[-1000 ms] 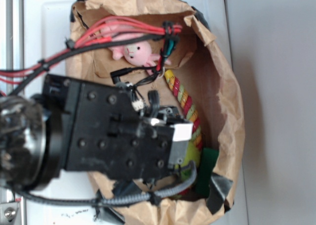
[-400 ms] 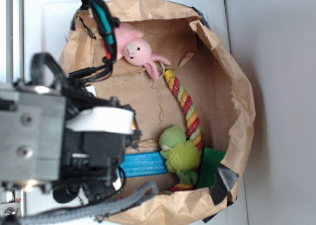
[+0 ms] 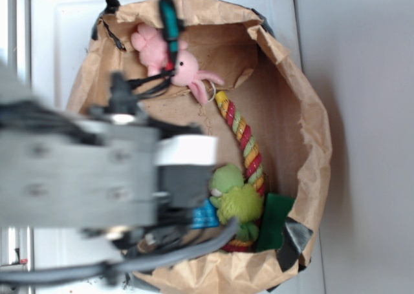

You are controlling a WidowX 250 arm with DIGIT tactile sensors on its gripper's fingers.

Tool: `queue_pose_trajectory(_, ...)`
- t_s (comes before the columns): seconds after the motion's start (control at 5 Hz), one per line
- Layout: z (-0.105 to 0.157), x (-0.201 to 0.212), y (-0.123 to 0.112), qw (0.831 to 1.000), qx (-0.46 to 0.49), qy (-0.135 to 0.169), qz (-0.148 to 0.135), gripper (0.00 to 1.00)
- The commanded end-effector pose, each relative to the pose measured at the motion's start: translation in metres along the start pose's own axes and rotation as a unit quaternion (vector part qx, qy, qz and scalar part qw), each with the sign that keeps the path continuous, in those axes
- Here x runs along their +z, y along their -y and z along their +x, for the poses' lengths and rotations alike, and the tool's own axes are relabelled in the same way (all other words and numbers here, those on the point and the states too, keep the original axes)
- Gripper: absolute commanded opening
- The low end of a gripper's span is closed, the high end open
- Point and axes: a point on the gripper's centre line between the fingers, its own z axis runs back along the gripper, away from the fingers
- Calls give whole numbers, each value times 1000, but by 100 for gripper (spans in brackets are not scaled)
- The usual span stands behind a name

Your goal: Grab the blue block.

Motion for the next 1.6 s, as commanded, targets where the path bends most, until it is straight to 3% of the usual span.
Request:
queue_pose_trajectory(0.0,25,-7,-6,998,33,43,27,100)
queue_pose_trajectory(0.4,29,-28,-5,997,31,55,54,100)
queue_pose_trajectory(0.8,9,-42,14,998,-30,56,24,100)
queue_pose_trajectory(1.4,-5,-43,36,996,-81,12,-28,100)
